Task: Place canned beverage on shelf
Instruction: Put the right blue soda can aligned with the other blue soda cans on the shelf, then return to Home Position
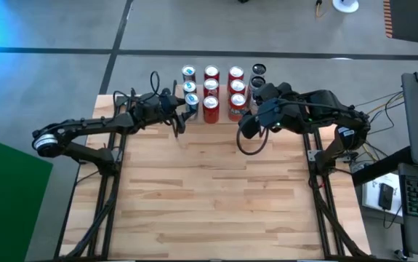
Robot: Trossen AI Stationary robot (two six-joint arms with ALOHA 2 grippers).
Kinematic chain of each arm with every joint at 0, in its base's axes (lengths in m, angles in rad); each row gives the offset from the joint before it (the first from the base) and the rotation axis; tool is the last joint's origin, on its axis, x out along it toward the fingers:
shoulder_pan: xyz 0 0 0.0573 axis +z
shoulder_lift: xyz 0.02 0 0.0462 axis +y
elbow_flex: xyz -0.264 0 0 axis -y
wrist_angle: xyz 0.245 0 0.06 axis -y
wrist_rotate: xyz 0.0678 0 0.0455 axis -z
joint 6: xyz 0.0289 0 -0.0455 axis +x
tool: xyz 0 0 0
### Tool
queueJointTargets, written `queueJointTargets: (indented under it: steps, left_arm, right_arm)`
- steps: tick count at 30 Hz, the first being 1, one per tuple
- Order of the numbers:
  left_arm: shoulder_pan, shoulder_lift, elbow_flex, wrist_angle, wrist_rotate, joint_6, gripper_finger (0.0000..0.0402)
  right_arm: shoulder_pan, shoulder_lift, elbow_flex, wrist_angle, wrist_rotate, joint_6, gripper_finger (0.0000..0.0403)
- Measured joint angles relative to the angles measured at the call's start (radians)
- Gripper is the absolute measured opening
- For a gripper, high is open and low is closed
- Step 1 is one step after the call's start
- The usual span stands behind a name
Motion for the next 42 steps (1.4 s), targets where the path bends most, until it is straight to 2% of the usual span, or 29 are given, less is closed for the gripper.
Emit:
queueJointTargets:
  steps: [17,22,30,33,37,39,42]
  left_arm:
    - [-0.001,-0.046,-0.044,0.000,0.001,-0.021,0.0313]
    - [-0.002,-0.148,-0.044,-0.056,0.001,-0.014,0.0326]
    - [-0.004,-0.360,-0.045,-0.290,0.002,-0.021,0.0336]
    - [-0.017,-0.441,-0.046,-0.352,0.015,-0.092,0.0336]
    - [-0.061,-0.532,-0.046,-0.375,0.063,-0.220,0.0336]
    - [-0.101,-0.562,-0.046,-0.373,0.062,-0.287,0.0334]
    - [-0.182,-0.584,-0.046,-0.349,0.036,-0.348,0.0327]
  right_arm:
    - [0.000,0.000,0.000,0.002,0.000,0.000,0.0345]
    - [0.000,-0.006,0.000,0.001,-0.011,0.025,0.0346]
    - [0.074,-0.073,-0.019,0.000,0.008,0.058,0.0329]
    - [0.131,-0.098,-0.082,0.015,0.048,0.087,0.0329]
    - [0.188,-0.128,-0.240,0.115,0.045,0.103,0.0328]
    - [0.210,-0.144,-0.337,0.233,0.028,0.085,0.0327]
    - [0.240,-0.183,-0.495,0.556,-0.077,-0.032,0.0327]
